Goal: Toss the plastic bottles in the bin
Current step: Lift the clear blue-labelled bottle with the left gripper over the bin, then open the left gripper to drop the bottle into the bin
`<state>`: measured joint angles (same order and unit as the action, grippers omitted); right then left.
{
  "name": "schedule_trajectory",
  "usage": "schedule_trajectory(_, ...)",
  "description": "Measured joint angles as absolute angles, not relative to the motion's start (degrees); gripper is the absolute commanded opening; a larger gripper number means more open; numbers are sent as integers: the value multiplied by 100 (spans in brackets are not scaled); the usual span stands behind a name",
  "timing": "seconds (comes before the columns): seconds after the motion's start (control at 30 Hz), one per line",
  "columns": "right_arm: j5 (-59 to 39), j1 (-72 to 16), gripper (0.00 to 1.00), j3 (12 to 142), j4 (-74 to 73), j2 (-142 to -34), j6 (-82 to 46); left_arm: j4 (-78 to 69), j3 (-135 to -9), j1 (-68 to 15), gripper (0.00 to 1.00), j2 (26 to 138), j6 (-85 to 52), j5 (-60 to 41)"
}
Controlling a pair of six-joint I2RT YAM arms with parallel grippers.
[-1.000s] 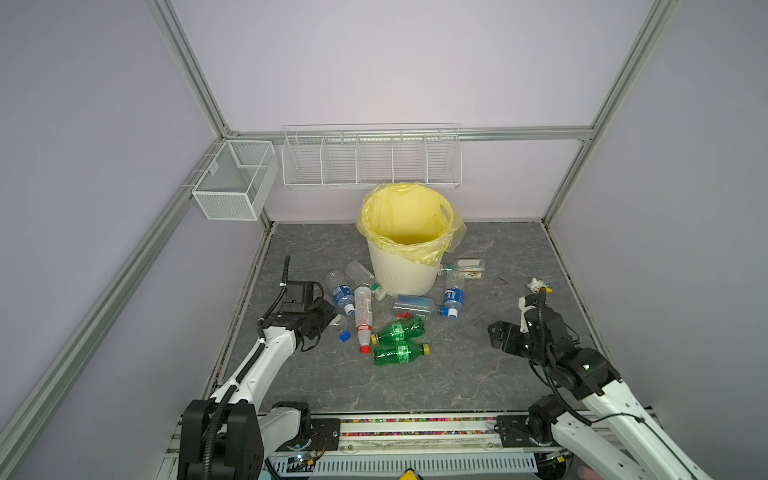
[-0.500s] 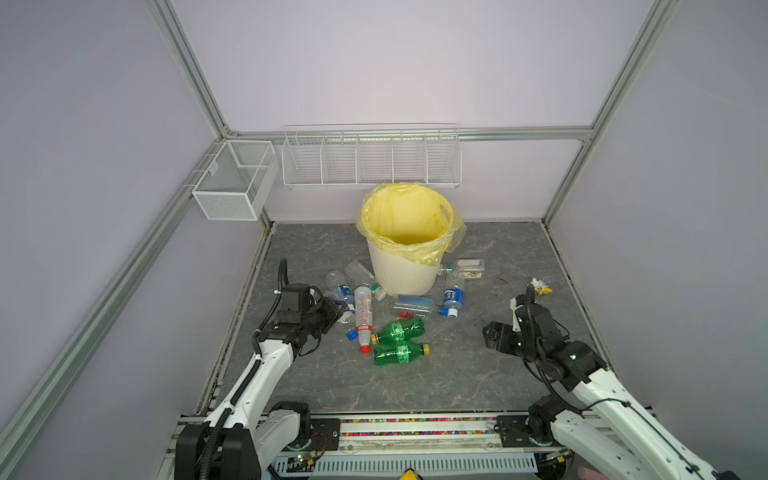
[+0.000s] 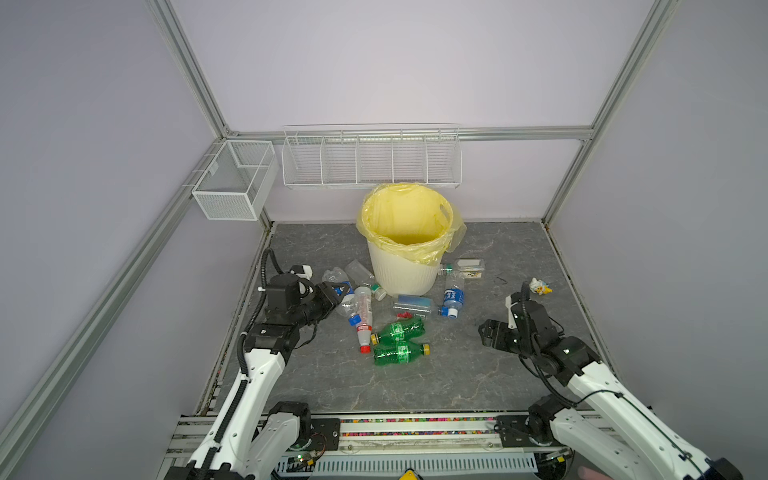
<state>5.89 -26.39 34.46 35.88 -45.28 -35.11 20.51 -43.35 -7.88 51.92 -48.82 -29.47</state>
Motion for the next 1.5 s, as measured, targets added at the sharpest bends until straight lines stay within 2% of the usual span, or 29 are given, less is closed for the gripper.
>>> schedule_trajectory(0.47,467,-2639,88,3544,3461,-4954,-3400,2558,-6016,-788,44,5378,-4919,-3225)
schedule_trajectory(0.8,462,-2639,88,3618,3350,-5059,-3382,2633,-5854,-788,46,5186,-4974,-3328)
schedule_trajectory(1.0,462,-2639,88,3618,3339,-5057,-3385,2783,-6027,-827,47,5435,-5050,-3295)
schedule_trajectory(1.13,460,-2639,88,3603,3308,-5035,-3389,2991,-6853,-1120,52,6051,-5070,-3083)
schedule_trajectory(1.3,462,-2639,88,3566,3312,-4873,-3413,3046,-8453,-1879,58,7203,-5148,-2703)
schedule_trajectory(1.4,464,-2639,88,3548,3328,-4737,-3433,3170,-9682,-2246,78,8193,-5170,-2491)
schedule_trajectory(1.5,467,-2639,88,3542,3391,-4604,-3454,3352,-10840,-2373,85,9220,-5083,-2359)
